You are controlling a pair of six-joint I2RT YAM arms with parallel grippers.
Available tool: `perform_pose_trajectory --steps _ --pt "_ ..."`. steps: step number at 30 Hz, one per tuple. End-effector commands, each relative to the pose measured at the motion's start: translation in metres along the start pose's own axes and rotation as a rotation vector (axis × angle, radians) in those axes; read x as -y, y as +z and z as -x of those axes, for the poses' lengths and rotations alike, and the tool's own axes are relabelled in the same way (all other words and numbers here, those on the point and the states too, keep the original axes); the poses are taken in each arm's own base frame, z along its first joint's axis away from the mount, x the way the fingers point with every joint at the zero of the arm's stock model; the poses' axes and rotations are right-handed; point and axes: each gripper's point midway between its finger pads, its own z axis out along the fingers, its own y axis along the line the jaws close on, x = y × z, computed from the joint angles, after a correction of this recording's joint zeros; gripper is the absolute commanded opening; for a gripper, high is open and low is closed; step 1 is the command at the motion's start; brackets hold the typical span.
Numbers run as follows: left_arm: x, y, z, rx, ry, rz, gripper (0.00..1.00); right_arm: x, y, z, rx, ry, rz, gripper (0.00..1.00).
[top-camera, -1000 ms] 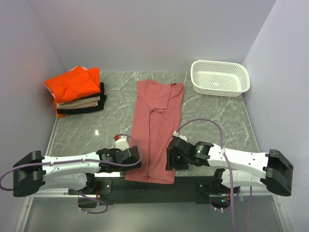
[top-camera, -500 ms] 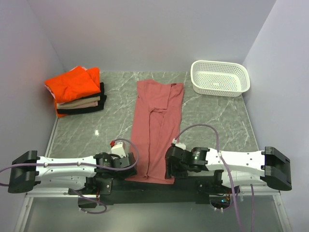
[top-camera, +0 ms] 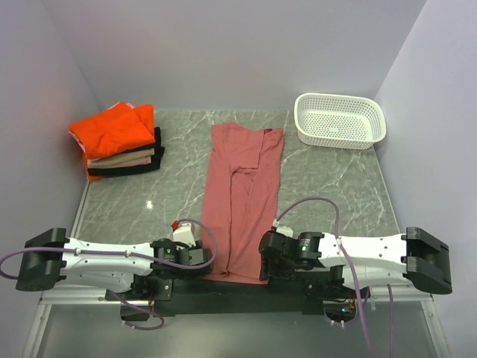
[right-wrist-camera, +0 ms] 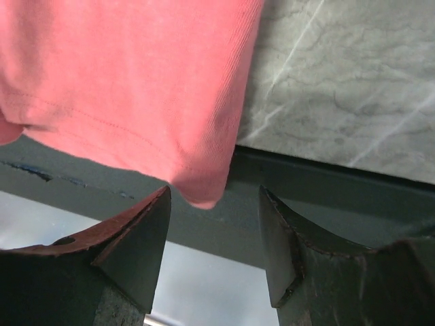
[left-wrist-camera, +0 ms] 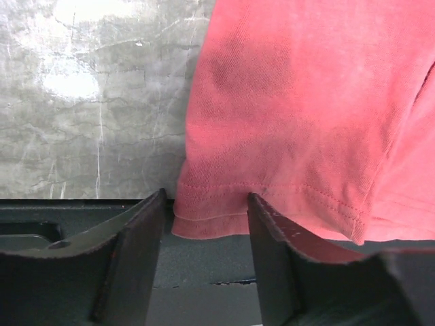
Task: Fold and stack the t-shirts
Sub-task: Fold the tshirt
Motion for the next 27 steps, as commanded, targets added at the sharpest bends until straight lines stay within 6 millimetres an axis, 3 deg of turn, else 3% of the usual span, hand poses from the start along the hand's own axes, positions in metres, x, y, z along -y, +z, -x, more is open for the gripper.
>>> perform_pose_trajectory --steps 1,5,8,11,15,17,21,27 --pt "-0.003 0.001 -0.009 -0.031 -0.037 0.016 0.54 -0.003 0.009 0.002 0.015 0.017 0.012 0.61" --pt "-0.005 0.003 -0.012 -0.038 -0.042 0.016 0.44 -0.007 0.014 0.002 0.014 0.016 0.021 0.61" --pt "-0.001 0.003 -0.013 -0.042 -0.033 -0.001 0.3 -0.002 0.019 0.001 0.009 0.009 -0.004 0.59" --pt "0.007 0.002 -0.016 -0.05 -0.022 -0.036 0.21 0.003 0.021 0.0 0.003 0.004 -0.023 0.5" --pt "0.014 0.002 -0.02 -0.065 -0.009 -0.058 0.01 0.005 0.021 -0.001 0.004 0.002 -0.026 0.34" --pt "0.016 0.001 -0.023 -0.072 -0.001 -0.063 0.01 0.007 0.02 -0.001 0.001 -0.002 -0.033 0.19" --pt "0.021 -0.003 -0.028 -0.088 -0.003 -0.074 0.01 0.011 0.015 -0.003 -0.004 -0.01 -0.045 0.0" --pt "0.047 -0.014 -0.04 -0.115 -0.037 -0.144 0.0 0.011 0.006 -0.009 -0.007 -0.009 -0.034 0.0"
